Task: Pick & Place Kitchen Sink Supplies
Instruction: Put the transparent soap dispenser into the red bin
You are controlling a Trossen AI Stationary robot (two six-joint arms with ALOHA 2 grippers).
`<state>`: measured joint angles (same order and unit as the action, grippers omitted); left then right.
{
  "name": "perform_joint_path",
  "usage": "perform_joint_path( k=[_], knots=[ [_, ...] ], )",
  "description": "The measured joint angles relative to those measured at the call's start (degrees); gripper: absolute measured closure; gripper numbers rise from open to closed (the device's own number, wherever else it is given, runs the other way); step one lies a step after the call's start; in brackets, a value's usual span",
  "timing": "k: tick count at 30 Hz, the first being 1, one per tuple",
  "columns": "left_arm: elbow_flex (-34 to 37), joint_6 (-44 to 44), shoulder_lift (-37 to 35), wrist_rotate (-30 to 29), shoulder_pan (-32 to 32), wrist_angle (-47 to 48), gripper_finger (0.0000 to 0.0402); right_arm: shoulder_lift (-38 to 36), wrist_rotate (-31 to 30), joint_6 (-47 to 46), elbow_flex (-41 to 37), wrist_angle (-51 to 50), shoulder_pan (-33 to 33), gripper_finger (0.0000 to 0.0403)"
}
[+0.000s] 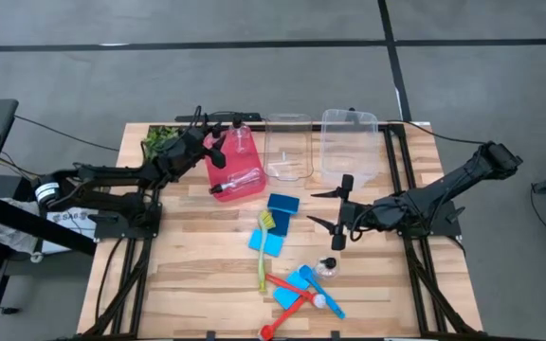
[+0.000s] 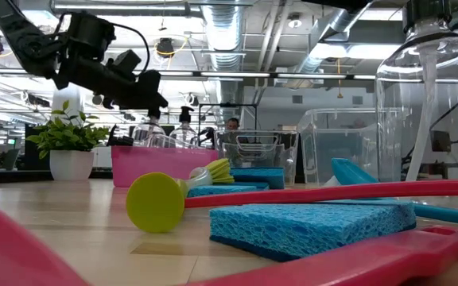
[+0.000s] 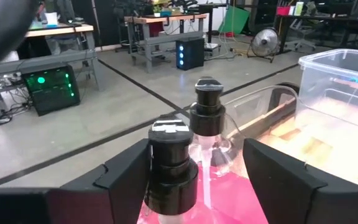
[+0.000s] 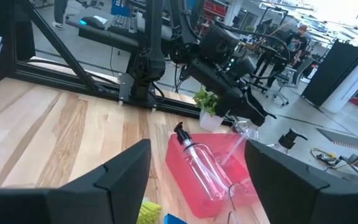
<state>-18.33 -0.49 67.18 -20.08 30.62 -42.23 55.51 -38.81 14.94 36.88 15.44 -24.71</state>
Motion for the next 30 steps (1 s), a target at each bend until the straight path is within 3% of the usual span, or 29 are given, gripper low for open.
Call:
perform_joint_path(
  k=[10, 17, 21, 25, 30],
  knots=[
    [0.0, -0.78, -7.69, -1.7, -0.27, 10.82, 0.0139, 0.02, -0.02, -0.05, 0.0, -0.07, 0.0, 0.0148],
    [0.48, -2.58, -12.28, -2.61, -0.27, 13.32, 0.0135, 0.01, -0.21, -0.9, 0.0, 0.1, 0.0, 0.0148],
    [0.48, -2.57, -14.91, -2.85, -0.39, 15.05, 0.0135, 0.0, -3.5, -0.94, 0.0, 1.75, -0.3, 0.0148],
    [0.48, -2.28, -17.88, -2.84, -2.57, 18.77, 0.0135, 0.0, -8.62, -1.5, 0.45, 1.57, -2.29, 0.0148],
    [0.48, -1.24, -22.27, -2.82, -8.38, 25.33, 0.0135, -0.02, -9.28, -2.18, 2.31, -0.73, -7.63, 0.0148]
  ],
)
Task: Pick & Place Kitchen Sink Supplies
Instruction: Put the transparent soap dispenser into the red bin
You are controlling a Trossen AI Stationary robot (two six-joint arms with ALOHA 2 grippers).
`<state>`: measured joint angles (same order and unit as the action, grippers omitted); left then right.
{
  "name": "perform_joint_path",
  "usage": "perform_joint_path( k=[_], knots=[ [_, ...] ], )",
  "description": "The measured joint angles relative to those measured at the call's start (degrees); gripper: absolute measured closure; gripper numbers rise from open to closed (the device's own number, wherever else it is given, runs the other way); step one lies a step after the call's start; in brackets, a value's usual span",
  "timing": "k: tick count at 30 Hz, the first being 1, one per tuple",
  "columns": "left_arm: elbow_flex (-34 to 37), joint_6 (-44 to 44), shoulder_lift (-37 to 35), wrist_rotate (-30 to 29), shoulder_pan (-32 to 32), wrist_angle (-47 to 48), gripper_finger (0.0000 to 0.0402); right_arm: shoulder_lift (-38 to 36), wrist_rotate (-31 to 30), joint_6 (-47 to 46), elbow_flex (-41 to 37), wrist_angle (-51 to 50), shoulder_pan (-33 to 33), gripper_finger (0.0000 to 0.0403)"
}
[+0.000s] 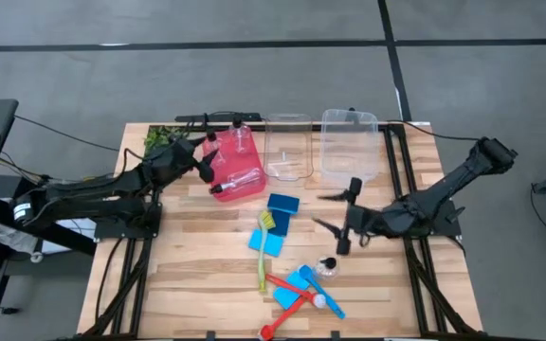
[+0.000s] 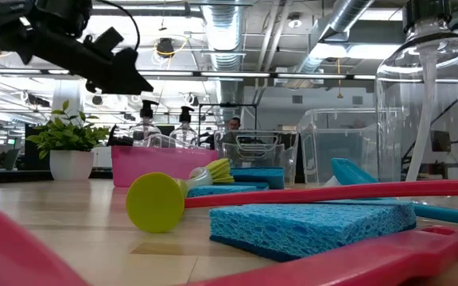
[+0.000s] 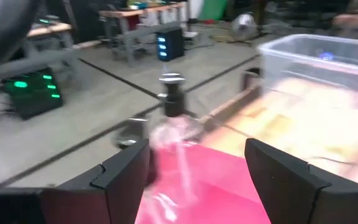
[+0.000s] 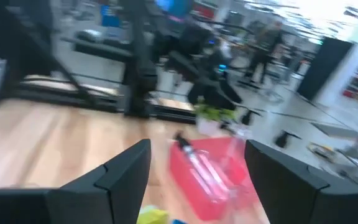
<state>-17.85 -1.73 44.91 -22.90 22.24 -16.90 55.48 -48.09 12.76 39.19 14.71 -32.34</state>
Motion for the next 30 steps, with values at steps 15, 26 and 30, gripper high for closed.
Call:
perform_joint_path(
  k=[15, 26, 30],
  knots=[
    [0.0, 13.09, -7.02, 7.71, -29.57, 8.6, 0.0135, 0.02, 0.37, -30.59, 1.25, -25.43, -10.24, 0.0148],
    [-0.09, 12.76, -0.32, 7.48, -40.4, -6.02, 0.0135, -0.04, 10.98, -34.29, 2.86, -26.39, -13.48, 0.0148],
    [-0.07, 12.75, 5.15, 7.51, -40.96, -11.32, 0.0135, -0.02, 13.17, -37.59, 2.89, -29.17, -13.46, 0.0148]
  ],
)
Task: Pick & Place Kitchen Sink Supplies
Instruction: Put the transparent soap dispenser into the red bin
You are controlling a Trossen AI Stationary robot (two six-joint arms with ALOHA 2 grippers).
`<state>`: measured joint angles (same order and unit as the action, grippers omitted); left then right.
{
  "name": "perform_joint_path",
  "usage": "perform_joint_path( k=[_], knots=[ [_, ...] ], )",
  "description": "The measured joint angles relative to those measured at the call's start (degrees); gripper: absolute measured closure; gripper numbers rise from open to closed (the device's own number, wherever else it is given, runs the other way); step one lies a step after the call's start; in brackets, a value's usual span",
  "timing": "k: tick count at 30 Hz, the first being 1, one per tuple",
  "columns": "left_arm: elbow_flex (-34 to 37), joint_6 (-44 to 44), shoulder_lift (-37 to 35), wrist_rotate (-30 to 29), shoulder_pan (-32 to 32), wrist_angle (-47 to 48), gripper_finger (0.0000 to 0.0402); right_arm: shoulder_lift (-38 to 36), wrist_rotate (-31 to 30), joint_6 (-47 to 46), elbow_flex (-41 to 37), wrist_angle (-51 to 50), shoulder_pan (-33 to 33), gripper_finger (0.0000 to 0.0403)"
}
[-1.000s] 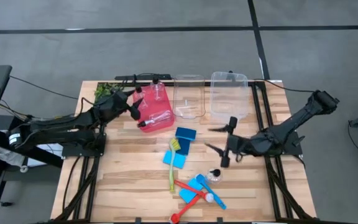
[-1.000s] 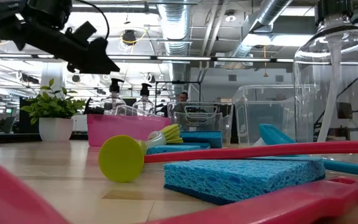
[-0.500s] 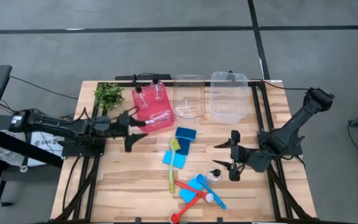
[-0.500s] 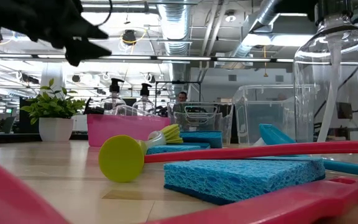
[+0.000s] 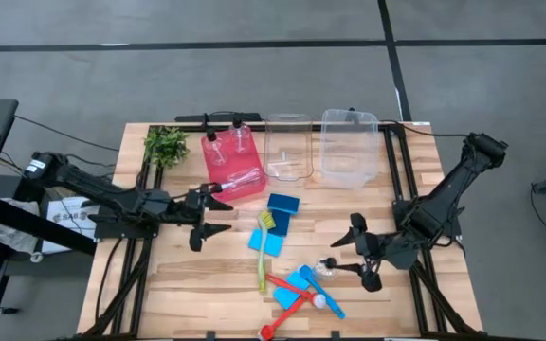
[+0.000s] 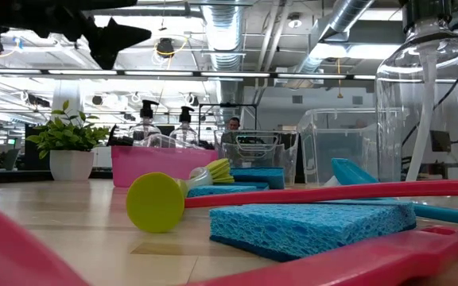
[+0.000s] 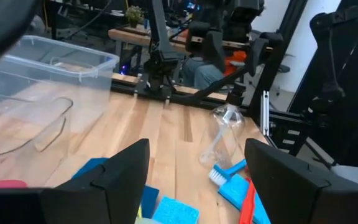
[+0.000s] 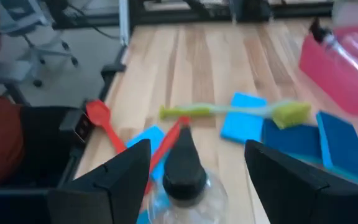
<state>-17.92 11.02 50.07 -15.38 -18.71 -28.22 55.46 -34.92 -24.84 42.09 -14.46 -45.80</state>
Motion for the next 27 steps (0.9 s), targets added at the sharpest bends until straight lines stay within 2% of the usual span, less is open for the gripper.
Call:
perform_joint_path(
  k=[6, 11, 16, 20, 27],
  knots=[
    [0.0, -0.09, 7.96, -0.01, 0.02, -8.13, 0.0135, 0.11, -1.02, -7.46, -0.03, -7.2, 0.58, 0.0148],
    [0.01, -0.21, 12.09, -0.01, 0.02, -11.99, 0.0135, 0.15, -0.83, -7.8, -0.15, -6.3, 0.38, 0.0148],
    [-0.01, -0.21, 13.67, 0.01, 0.04, -13.63, 0.0135, 1.0, -0.61, -8.74, -0.17, -8.24, 0.17, 0.0148],
    [0.01, -0.23, 13.7, 0.01, 0.06, -14.02, 0.0135, 3.47, 2.86, -8.75, -0.21, -8.1, 0.22, 0.0148],
    [0.01, -0.21, 13.68, 0.01, 0.06, -14.76, 0.0135, 8.78, 3.58, -5.59, -0.26, -2.71, 1.67, 0.0148]
  ],
)
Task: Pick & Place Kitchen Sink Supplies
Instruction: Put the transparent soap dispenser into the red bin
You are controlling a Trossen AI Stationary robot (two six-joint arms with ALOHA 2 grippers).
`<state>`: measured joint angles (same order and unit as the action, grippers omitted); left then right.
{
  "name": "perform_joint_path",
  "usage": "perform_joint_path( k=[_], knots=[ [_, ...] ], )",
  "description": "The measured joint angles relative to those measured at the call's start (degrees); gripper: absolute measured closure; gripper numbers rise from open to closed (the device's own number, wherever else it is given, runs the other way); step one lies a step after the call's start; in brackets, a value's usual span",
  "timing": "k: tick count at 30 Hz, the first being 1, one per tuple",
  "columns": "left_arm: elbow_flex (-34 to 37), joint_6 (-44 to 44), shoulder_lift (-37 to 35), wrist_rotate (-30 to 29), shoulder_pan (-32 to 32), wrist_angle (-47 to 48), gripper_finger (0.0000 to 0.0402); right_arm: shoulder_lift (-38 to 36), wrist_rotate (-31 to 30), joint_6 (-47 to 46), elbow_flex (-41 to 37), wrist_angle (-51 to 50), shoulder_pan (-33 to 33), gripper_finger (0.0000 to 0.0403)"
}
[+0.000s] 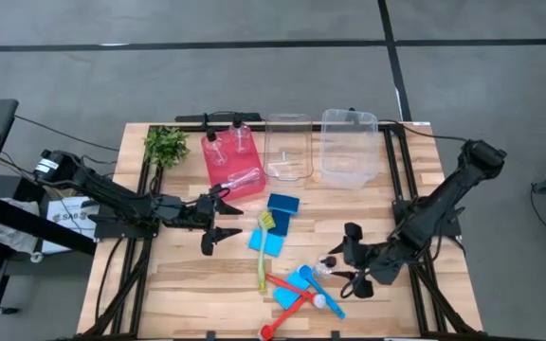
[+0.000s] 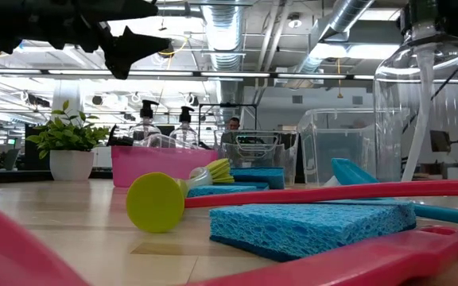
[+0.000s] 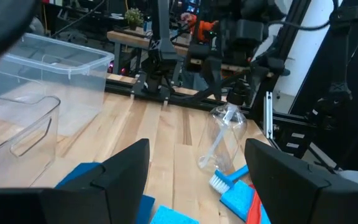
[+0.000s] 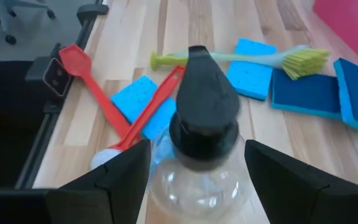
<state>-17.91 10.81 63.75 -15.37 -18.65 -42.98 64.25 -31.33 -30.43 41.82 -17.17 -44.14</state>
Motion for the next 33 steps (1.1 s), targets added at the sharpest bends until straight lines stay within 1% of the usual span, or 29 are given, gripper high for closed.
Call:
perform_joint_path(
  k=[7, 14, 16, 19, 21, 24, 28, 33],
  knots=[
    [0.0, 0.0, 0.0, 0.0, 0.0, -0.4, 0.0135, 0.96, -0.09, 0.64, 0.0, 1.13, 1.79, 0.0148],
    [0.0, 0.0, -0.02, 0.02, 0.0, -0.4, 0.0135, 0.94, -0.12, 3.4, 0.0, 3.41, 3.77, 0.0148],
    [0.0, 0.0, -0.02, 0.02, 0.0, -0.4, 0.0135, 0.94, -0.11, 3.5, 0.02, 3.59, 4.28, 0.0153],
    [0.0, 0.0, -0.02, 0.02, 0.0, -0.4, 0.0135, 0.94, -0.06, 3.6, 0.02, 3.56, 4.76, 0.0183],
    [0.0, 0.0, -0.02, 0.02, 0.0, -0.41, 0.0135, 0.92, -0.04, 3.6, 0.0, 3.56, 4.93, 0.0218],
    [0.0, 0.0, -0.02, 0.02, 0.0, -0.4, 0.0135, 0.9, -0.09, 4.04, 0.02, 3.59, 4.93, 0.0281],
    [0.0, 0.0, -0.02, 0.02, 0.0, -0.43, 0.0135, 0.9, 0.0, 5.36, 1.28, 3.3, 4.93, 0.0281],
    [0.0, 0.02, -0.04, 0.04, 0.0, -0.68, 0.0135, 0.9, 0.0, 10.47, 5.96, 3.52, 4.93, 0.0281]
  ],
)
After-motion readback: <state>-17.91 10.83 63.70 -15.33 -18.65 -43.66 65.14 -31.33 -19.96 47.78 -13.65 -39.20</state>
